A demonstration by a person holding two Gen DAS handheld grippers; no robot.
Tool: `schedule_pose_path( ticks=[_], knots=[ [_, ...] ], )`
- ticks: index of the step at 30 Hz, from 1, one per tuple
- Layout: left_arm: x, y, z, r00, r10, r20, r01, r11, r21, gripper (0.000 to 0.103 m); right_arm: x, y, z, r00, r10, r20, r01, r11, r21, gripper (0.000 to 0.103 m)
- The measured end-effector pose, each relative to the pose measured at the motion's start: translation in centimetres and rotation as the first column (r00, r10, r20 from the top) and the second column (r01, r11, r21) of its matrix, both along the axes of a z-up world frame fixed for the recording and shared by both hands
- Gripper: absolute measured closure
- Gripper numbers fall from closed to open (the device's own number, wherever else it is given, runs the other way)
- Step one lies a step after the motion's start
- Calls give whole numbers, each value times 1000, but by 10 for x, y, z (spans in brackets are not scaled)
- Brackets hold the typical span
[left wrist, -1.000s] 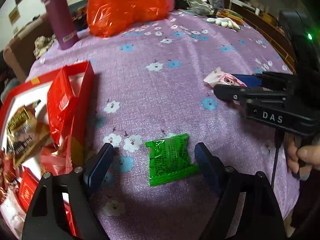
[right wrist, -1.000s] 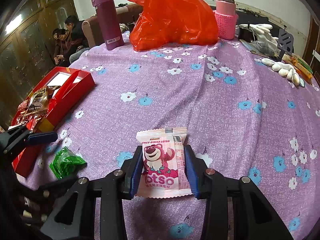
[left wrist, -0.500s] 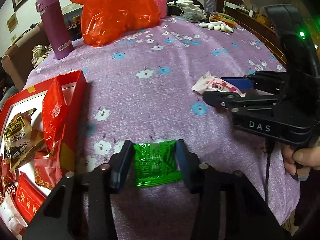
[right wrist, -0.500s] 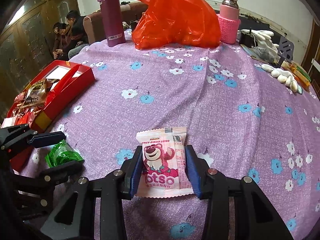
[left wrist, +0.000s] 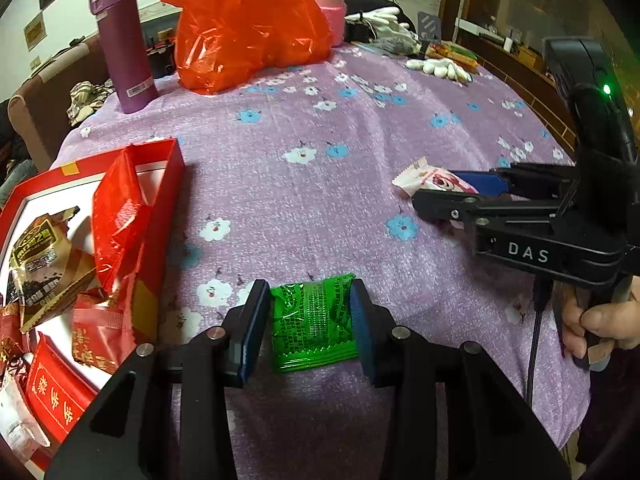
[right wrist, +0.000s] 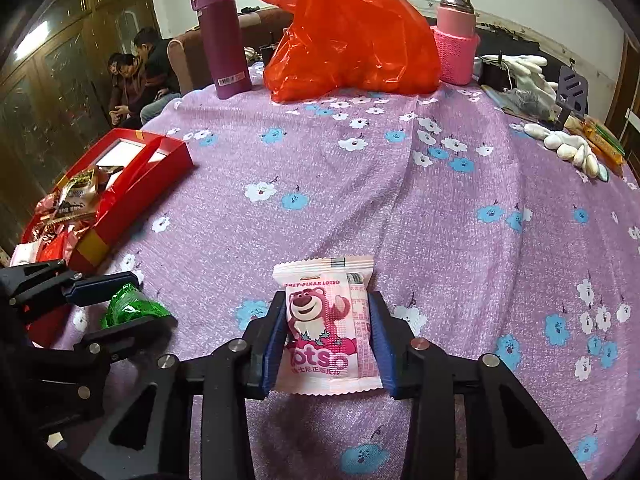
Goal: Organize snacks
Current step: 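Lift the green packet and pink Lotso packet and hold them above the table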
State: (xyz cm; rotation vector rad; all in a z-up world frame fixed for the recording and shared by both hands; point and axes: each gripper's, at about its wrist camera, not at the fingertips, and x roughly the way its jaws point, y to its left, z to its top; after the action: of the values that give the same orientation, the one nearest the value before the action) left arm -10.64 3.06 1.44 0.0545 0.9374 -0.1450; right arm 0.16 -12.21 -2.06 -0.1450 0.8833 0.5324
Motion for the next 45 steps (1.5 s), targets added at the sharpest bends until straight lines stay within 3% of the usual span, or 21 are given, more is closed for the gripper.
schedule_pose_path(
  ticks=[7,14,32,45],
  knots=[
    [-6,4,22,996,24,85,-26,999,26,65,-1,-8,13,1000,-10,28,7,996,85,63],
    [-11,11,37,988,44,145,-53,997,56,65,-3,-5,13,999,-9,38,6,996,94,63],
    [-36,36,67,970,79,229,-88,996,29,65,-11,3,22,997,-22,67,13,992,127,63],
    [-61,68,73,955,138,262,-138,990,-20,65,-34,15,43,992,-21,128,-18,955,295,64]
  ],
)
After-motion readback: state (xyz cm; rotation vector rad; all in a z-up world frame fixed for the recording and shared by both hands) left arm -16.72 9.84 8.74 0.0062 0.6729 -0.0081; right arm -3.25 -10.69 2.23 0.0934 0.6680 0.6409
